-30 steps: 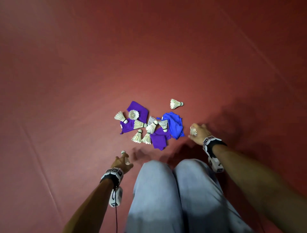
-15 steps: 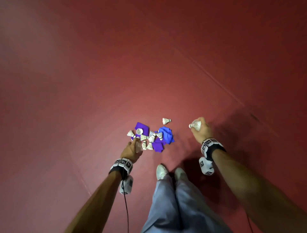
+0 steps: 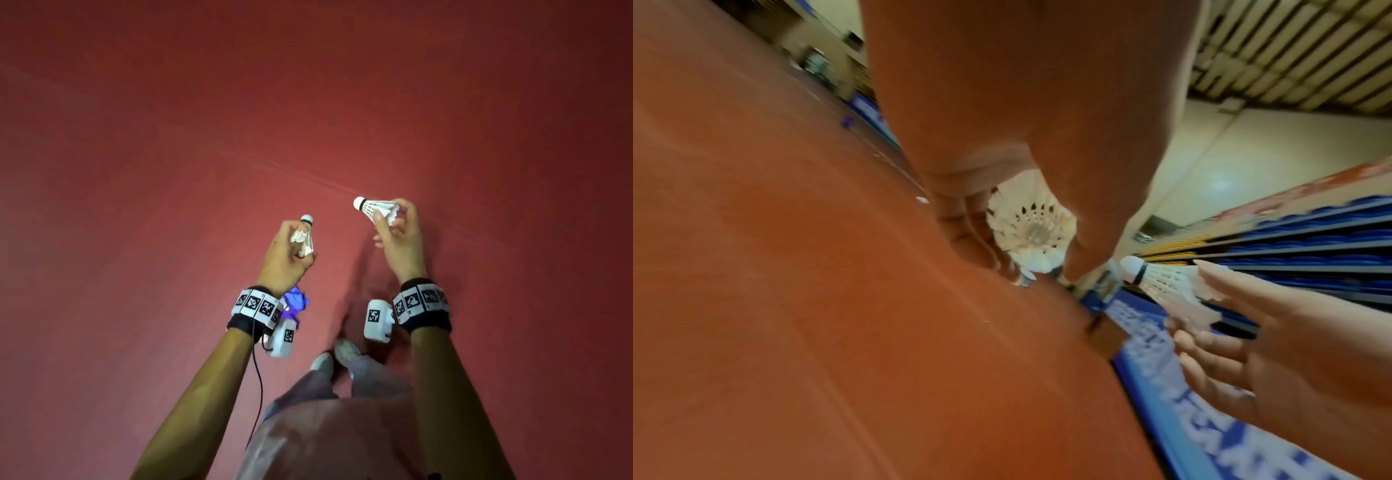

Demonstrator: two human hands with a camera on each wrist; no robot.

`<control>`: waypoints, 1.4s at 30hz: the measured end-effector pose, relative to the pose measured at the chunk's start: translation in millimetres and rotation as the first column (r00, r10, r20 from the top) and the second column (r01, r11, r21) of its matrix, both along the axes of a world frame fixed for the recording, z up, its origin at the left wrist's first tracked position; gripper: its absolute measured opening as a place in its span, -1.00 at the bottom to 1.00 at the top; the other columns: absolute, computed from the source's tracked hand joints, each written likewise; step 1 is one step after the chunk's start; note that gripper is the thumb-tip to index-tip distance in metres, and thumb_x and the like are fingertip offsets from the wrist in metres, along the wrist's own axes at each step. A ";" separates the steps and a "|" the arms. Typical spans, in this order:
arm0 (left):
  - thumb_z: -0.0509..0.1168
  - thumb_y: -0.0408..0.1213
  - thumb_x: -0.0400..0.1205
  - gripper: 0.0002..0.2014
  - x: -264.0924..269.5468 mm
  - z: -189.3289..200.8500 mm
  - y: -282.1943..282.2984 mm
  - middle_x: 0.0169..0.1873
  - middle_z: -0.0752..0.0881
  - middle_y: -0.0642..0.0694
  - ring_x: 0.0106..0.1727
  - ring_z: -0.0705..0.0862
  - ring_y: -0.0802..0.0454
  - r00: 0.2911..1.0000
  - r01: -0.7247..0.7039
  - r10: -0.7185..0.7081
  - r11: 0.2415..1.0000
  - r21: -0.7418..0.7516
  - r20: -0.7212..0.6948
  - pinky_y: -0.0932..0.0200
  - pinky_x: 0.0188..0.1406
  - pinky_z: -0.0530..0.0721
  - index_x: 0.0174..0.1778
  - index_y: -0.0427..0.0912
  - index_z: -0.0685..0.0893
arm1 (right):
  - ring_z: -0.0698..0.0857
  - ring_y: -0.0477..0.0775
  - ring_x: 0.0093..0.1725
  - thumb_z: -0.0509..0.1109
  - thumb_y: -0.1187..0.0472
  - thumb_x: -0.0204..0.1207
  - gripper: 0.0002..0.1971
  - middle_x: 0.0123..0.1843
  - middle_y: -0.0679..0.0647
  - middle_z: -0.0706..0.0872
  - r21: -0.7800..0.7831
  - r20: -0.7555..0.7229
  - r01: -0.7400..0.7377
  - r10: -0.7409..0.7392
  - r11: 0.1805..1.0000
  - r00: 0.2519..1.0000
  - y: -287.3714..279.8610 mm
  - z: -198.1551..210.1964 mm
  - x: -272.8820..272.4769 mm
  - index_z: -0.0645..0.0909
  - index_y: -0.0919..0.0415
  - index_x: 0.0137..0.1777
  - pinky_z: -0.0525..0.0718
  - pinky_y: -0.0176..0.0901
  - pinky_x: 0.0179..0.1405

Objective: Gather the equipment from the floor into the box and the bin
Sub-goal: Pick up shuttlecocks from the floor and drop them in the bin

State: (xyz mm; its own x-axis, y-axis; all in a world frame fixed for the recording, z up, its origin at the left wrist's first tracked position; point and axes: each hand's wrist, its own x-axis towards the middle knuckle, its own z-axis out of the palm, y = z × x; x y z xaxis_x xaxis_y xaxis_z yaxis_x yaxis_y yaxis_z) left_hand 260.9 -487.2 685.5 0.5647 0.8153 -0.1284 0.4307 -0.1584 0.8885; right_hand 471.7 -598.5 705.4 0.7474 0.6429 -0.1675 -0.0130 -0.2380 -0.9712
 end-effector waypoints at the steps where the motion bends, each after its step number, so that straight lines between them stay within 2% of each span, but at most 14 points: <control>1: 0.47 -0.52 0.50 -0.53 13.8 13.2 -6.6 -0.08 0.66 0.19 -0.35 0.57 0.23 0.997 0.060 -0.060 0.998 0.015 0.040 0.20 -0.28 0.62 0.18 0.02 0.51 | 0.83 0.15 -0.18 0.51 -0.08 0.56 -0.69 0.09 0.13 0.83 0.025 0.010 0.051 -0.051 0.998 0.999 -13.0 13.6 3.8 0.50 -0.28 0.22 0.86 0.12 -0.11; 4: 0.44 -0.56 0.51 -0.52 54.3 48.3 -31.3 -0.11 0.66 0.11 -0.34 0.54 0.17 0.957 0.257 -0.262 0.965 0.050 0.124 0.25 -0.32 0.57 0.20 0.03 0.53 | 0.81 0.27 0.06 0.51 -0.13 0.50 -0.70 0.18 0.01 0.80 0.112 0.071 0.208 -0.217 0.972 0.974 -56.9 49.8 14.3 0.51 -0.37 0.16 0.82 0.29 0.06; 8: 0.47 -0.57 0.52 -0.51 105.7 83.4 -82.6 -0.15 0.65 0.14 -0.34 0.51 0.21 0.843 0.498 -0.509 0.861 0.101 0.177 0.29 -0.33 0.51 0.23 0.01 0.58 | 0.81 0.13 0.12 0.54 -0.05 0.52 -0.70 0.14 -0.17 0.79 0.217 0.077 0.423 -0.447 0.880 0.891 -139.9 76.3 20.6 0.55 -0.28 0.18 0.79 0.32 0.15; 11: 0.53 -0.50 0.50 -0.47 132.7 97.1 -122.0 0.07 0.72 0.13 -0.16 0.63 0.12 0.735 0.633 -0.652 0.758 0.156 0.185 0.20 -0.21 0.59 0.29 0.10 0.63 | 0.79 0.08 0.08 0.58 0.05 0.54 -0.68 0.08 -0.30 0.76 0.252 0.092 0.532 -0.567 0.808 0.818 -200.0 83.7 21.2 0.57 -0.15 0.21 0.77 0.42 0.07; 14: 0.60 -0.41 0.50 -0.46 163.2 104.1 -182.6 0.24 0.71 0.09 0.03 0.69 0.04 0.593 0.758 -0.781 0.623 0.194 0.192 0.18 -0.04 0.62 0.34 0.09 0.64 | 0.78 0.06 0.06 0.57 0.17 0.57 -0.68 0.11 -0.18 0.76 0.298 0.127 0.638 -0.692 0.710 0.710 -275.1 94.8 25.3 0.57 0.03 0.25 0.76 0.45 0.01; 18: 0.65 -0.20 0.54 -0.51 199.5 112.5 -284.6 0.29 0.69 0.14 0.03 0.64 0.10 0.450 0.848 -0.859 0.497 0.183 0.246 0.13 0.01 0.61 0.35 0.09 0.65 | 0.74 0.08 -0.15 0.54 0.19 0.59 -0.69 0.07 -0.26 0.74 0.304 0.129 0.739 -0.794 0.602 0.594 -380.8 104.1 28.6 0.55 -0.01 0.25 0.81 0.41 -0.18; 23: 0.61 -0.29 0.57 -0.57 237.0 135.5 -435.3 0.23 0.71 0.10 -0.19 0.63 0.11 0.328 0.891 -0.874 0.413 0.191 0.358 0.05 -0.29 0.62 0.33 0.02 0.67 | 0.70 0.00 -0.16 0.55 0.22 0.58 -0.69 0.04 -0.32 0.71 0.307 0.140 0.819 -0.874 0.485 0.465 -524.8 111.4 27.8 0.55 -0.04 0.22 0.86 0.32 -0.25; 27: 0.58 -0.34 0.60 -0.57 257.9 147.8 -555.8 0.13 0.72 -0.01 -0.39 0.52 -0.35 0.242 0.917 -0.877 0.346 0.197 0.414 -0.35 -0.44 0.61 0.35 -0.01 0.67 | 0.75 0.05 -0.04 0.58 0.21 0.52 -0.67 0.05 -0.23 0.73 0.305 0.161 0.880 -0.931 0.364 0.329 -645.7 112.1 28.3 0.54 -0.04 0.17 0.80 0.37 -0.02; 29: 0.57 -0.40 0.60 -0.55 263.8 150.6 -611.5 0.06 0.71 -0.01 -0.43 0.48 -0.31 0.195 0.932 -0.878 0.305 0.196 0.438 -0.26 -0.46 0.56 0.38 -0.05 0.67 | 0.74 -0.06 -0.02 0.58 0.33 0.48 -0.63 0.03 -0.20 0.72 0.322 0.160 0.897 -0.951 0.304 0.265 -701.0 116.3 27.1 0.54 0.09 0.19 0.79 0.16 0.06; 30: 0.57 -0.41 0.59 -0.53 266.0 153.2 -636.2 0.05 0.71 -0.04 -0.43 0.51 -0.09 0.172 0.940 -0.881 0.280 0.193 0.440 -0.15 -0.43 0.54 0.40 -0.05 0.68 | 0.72 -0.16 -0.03 0.57 0.39 0.47 -0.62 0.04 -0.16 0.71 0.332 0.145 0.904 -0.962 0.269 0.233 -724.6 118.4 25.8 0.53 0.17 0.21 0.75 -0.04 0.06; 33: 0.60 -0.40 0.58 -0.45 269.6 158.3 -703.5 0.27 0.72 -0.17 -0.36 0.57 0.18 0.109 0.964 -0.902 0.198 0.177 0.417 0.08 -0.37 0.54 0.46 0.03 0.67 | 0.71 -0.27 -0.05 0.61 0.38 0.50 -0.59 0.08 -0.02 0.70 0.360 0.084 0.920 -0.988 0.153 0.131 -783.9 121.2 15.0 0.51 0.26 0.24 0.66 -0.35 0.04; 36: 0.61 -0.36 0.56 -0.40 273.5 160.0 -759.4 0.24 0.76 -0.09 -0.31 0.59 0.12 0.052 0.980 -0.911 0.126 0.155 0.410 0.13 -0.33 0.59 0.50 0.12 0.65 | 0.75 -0.06 0.02 0.64 0.15 0.53 -0.65 0.13 0.06 0.74 0.361 0.028 0.933 -1.000 0.009 -0.001 -834.9 118.9 6.2 0.54 0.06 0.16 0.73 0.01 0.18; 38: 0.61 -0.36 0.57 -0.41 281.2 162.2 -793.5 0.14 0.78 -0.07 -0.20 0.67 0.08 0.034 0.987 -0.903 0.098 0.128 0.428 0.13 -0.21 0.68 0.50 0.06 0.63 | 0.79 0.07 0.05 0.62 0.14 0.54 -0.69 0.12 0.04 0.77 0.345 0.013 0.935 -0.995 -0.085 -0.096 -869.4 113.2 3.1 0.55 0.07 0.14 0.76 0.21 0.22; 42: 0.55 -0.34 0.62 -0.48 312.0 154.2 -863.7 0.10 0.78 0.11 -0.05 0.74 0.07 0.030 0.993 -0.902 0.075 0.087 0.432 0.09 -0.08 0.73 0.46 0.04 0.58 | 0.80 0.20 0.06 0.60 0.10 0.45 -0.69 0.16 0.26 0.75 0.311 0.024 0.931 -0.977 -0.193 -0.211 -937.5 99.6 0.7 0.56 0.00 0.10 0.73 0.48 0.16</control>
